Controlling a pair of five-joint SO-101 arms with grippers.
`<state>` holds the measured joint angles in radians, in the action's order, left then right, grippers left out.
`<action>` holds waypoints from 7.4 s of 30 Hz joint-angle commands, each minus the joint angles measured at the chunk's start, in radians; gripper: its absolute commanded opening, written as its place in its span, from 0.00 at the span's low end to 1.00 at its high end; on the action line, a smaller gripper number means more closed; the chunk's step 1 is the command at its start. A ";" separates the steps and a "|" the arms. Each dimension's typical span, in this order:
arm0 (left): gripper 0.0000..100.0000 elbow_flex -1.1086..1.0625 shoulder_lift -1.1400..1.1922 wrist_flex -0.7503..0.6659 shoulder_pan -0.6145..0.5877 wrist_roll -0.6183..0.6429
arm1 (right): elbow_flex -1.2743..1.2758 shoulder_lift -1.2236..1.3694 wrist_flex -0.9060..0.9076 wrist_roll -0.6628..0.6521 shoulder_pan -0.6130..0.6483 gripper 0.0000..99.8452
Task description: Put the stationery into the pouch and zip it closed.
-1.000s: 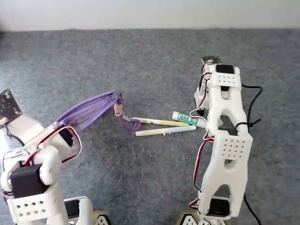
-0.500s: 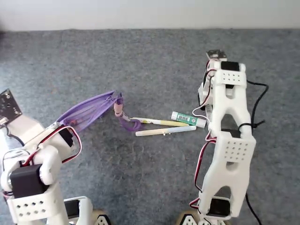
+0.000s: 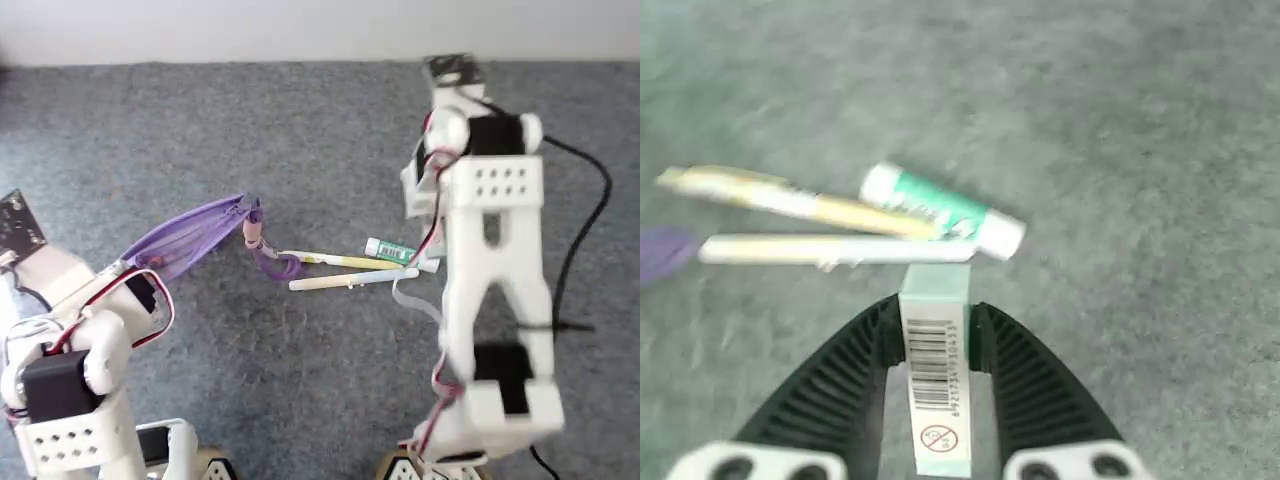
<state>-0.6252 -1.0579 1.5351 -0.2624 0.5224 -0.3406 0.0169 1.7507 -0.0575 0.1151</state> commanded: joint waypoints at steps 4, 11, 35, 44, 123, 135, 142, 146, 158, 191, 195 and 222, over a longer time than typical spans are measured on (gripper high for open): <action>0.01 0.042 0.002 -0.029 -0.006 0.009 | 0.216 -0.404 0.036 0.048 0.186 0.01; 0.01 0.042 0.002 -0.029 -0.006 0.009 | 0.311 -0.631 -0.122 0.173 0.398 0.01; 0.01 0.042 0.002 -0.029 -0.006 0.009 | 0.918 -0.969 -1.218 0.203 0.676 0.01; 0.01 0.042 0.006 -0.029 -0.006 0.009 | 1.138 -0.967 -1.567 0.114 0.774 0.01; 0.01 0.013 0.003 -0.052 -0.002 0.009 | 0.563 -0.122 -0.504 -0.236 0.082 0.25; 0.01 0.012 0.002 -0.049 -0.006 0.009 | 0.222 0.351 -0.483 -0.247 0.114 0.25; 0.01 0.012 0.002 -0.049 -0.006 0.009 | 0.135 0.522 -0.483 -0.359 0.056 0.25; 0.01 0.012 0.002 -0.049 -0.006 0.009 | 0.095 0.581 -0.490 -0.399 0.021 0.25; 0.01 0.012 0.002 -0.051 -0.006 0.009 | -0.052 0.688 -0.481 -0.479 -0.019 0.03; 0.01 0.012 0.002 -0.051 -0.006 0.009 | -0.054 -0.512 0.036 0.043 0.275 0.01; 0.01 0.012 0.002 -0.051 -0.006 0.009 | -0.054 -0.572 -0.001 0.212 0.426 0.01; 0.01 0.010 0.008 -0.051 -0.008 0.009 | 0.902 -0.769 -1.547 0.193 0.816 0.01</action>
<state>-0.6268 -1.0533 1.5090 -0.2624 0.5224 0.5524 -0.7350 0.2808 0.1788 0.8823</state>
